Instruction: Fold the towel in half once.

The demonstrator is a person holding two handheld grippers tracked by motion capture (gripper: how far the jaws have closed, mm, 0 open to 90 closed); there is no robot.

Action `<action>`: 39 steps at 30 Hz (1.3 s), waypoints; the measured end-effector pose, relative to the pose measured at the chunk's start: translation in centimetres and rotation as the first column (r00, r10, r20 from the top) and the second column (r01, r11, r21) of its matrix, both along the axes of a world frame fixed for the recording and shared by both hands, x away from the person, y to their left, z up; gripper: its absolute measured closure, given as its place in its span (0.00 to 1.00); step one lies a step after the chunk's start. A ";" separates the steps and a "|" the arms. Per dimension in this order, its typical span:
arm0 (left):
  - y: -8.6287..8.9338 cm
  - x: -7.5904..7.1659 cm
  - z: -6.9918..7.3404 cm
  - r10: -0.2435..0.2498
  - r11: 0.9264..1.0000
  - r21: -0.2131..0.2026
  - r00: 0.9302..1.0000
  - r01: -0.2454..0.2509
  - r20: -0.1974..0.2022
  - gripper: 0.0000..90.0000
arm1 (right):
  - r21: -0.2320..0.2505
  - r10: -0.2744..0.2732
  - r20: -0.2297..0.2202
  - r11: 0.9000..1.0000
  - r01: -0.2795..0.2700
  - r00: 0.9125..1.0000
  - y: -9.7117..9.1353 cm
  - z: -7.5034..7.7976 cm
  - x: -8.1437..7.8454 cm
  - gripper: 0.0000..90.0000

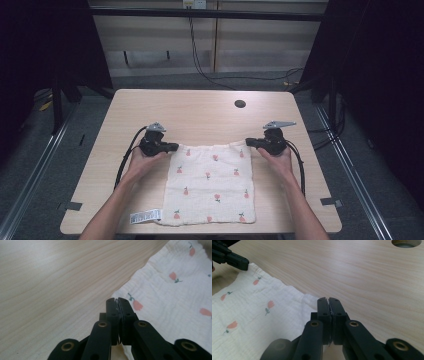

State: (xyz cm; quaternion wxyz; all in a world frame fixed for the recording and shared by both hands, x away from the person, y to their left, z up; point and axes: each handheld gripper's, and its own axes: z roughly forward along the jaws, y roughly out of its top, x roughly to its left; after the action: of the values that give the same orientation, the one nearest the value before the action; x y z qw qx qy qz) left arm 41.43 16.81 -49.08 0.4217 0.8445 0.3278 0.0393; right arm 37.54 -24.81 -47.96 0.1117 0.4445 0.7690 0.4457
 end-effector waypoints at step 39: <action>1.9 -2.8 5.0 -0.006 0.989 -0.143 0.993 0.023 0.116 0.99 | 0.094 0.035 0.131 0.994 -0.047 0.991 -2.6 6.0 -2.4 0.99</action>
State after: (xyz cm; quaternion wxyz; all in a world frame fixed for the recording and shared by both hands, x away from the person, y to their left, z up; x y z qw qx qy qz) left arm 38.67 18.73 -44.08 0.5001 0.8105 0.2987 0.0611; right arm 35.10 -27.40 -41.99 0.1304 0.4038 0.7464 0.5127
